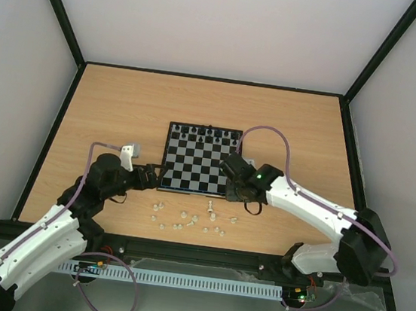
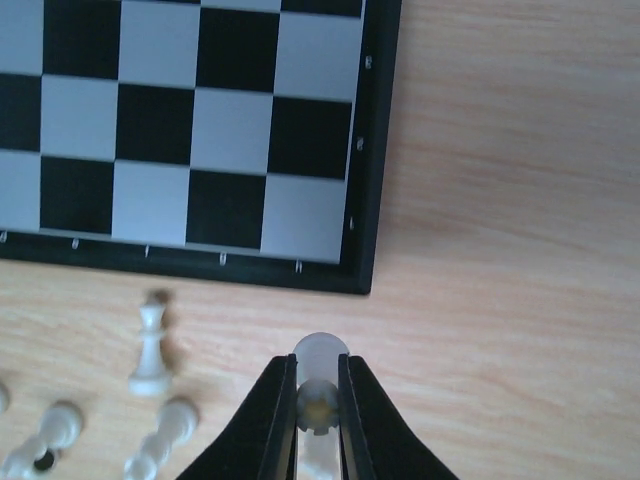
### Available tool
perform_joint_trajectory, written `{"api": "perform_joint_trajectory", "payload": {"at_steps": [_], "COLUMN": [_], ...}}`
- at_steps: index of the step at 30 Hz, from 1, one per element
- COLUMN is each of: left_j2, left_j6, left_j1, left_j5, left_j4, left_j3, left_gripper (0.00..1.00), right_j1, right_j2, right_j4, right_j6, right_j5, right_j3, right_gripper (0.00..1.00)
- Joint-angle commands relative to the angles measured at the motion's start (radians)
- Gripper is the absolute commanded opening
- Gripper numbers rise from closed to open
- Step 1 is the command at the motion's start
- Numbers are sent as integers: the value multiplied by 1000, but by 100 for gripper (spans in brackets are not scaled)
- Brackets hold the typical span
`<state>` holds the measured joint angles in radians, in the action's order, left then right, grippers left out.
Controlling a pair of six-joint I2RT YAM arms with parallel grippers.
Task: Set up the chess pieces on the board
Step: Place the chess piece on the chessboard.
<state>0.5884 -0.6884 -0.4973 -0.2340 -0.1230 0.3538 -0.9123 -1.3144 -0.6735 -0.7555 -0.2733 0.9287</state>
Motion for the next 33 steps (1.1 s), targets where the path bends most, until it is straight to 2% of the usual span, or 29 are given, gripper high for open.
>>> {"api": "perform_joint_trajectory", "payload": {"at_steps": [1,14,33], "left_j2": [4,-40,-29], "left_j6": [20,6,9], "left_j1": [-6,-6,-6], "left_j5": [15,38,45], "left_j4": [-9,-45,-43], "left_j3": [52,49,41], "left_gripper": [99,99,99], "right_j1": [71,130,170], "right_j2": [-72,-226,-288], "right_j4": [55,157,189], "right_j6": [139,220,250], "right_j5": [58,122,141], "right_j3": [36,53,54], "right_gripper": [11,10,11]}}
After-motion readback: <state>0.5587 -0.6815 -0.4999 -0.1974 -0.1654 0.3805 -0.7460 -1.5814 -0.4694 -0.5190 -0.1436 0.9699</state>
